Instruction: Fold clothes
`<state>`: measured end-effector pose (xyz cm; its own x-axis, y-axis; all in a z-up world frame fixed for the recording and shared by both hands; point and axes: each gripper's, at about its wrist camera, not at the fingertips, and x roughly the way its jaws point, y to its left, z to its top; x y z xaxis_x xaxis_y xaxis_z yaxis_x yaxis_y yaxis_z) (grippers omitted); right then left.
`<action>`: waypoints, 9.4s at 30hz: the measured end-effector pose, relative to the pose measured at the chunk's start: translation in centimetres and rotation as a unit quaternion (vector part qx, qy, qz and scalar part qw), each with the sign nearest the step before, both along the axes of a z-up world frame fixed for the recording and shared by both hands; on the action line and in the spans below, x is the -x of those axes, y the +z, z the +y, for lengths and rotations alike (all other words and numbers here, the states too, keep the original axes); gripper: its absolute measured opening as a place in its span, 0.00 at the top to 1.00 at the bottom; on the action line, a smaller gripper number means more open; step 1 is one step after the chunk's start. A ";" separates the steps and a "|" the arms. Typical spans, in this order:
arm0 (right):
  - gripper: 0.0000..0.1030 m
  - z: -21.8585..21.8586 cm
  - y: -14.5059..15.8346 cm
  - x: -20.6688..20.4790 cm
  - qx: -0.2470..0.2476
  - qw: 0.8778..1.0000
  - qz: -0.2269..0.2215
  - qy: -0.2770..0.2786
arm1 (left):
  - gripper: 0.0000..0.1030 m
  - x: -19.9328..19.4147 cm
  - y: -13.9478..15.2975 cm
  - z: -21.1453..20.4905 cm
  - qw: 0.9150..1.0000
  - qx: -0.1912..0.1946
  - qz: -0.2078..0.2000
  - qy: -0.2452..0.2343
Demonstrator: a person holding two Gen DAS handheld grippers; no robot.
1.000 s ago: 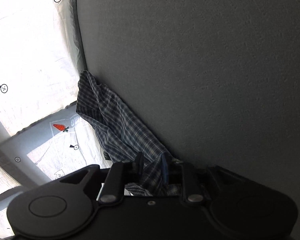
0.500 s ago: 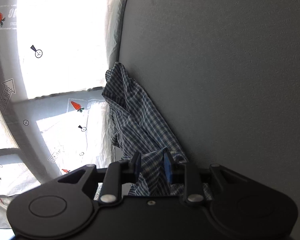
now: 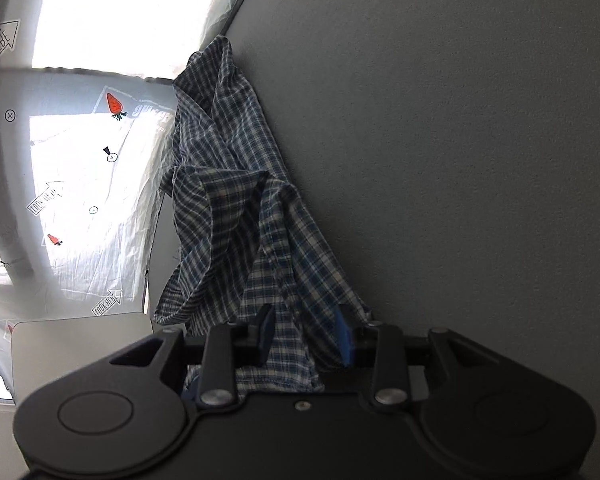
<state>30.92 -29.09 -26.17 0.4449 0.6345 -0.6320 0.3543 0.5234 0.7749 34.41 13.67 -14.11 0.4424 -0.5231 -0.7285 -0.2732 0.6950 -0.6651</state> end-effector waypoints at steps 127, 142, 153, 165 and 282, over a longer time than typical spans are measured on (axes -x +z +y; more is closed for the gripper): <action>0.43 -0.7 0.3 3.0 -0.153 0.975 -0.027 -0.159 | 0.25 5.9 -0.1 2.6 0.993 0.046 -0.005 0.106; 0.43 3.1 -3.6 3.7 -0.124 0.982 0.051 -0.136 | 0.24 6.3 -6.2 2.0 0.974 0.138 0.051 0.171; 0.89 3.5 -3.6 3.0 -0.128 0.976 0.052 -0.169 | 0.88 5.3 -7.3 1.9 0.965 0.139 0.063 0.212; 0.92 1.9 4.8 11.4 -0.200 0.962 0.047 -0.180 | 0.94 13.0 1.3 2.3 0.965 0.177 0.034 0.193; 0.39 6.5 3.0 -18.8 0.411 0.878 -0.230 0.084 | 0.07 -18.9 -7.8 -8.3 0.943 -0.303 -0.126 -0.055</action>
<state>49.71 -22.55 -23.20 0.7165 0.1288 -0.6856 -0.0330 0.9880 0.1511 53.34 5.33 -21.92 0.6088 -0.0975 -0.7873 -0.0632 0.9833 -0.1706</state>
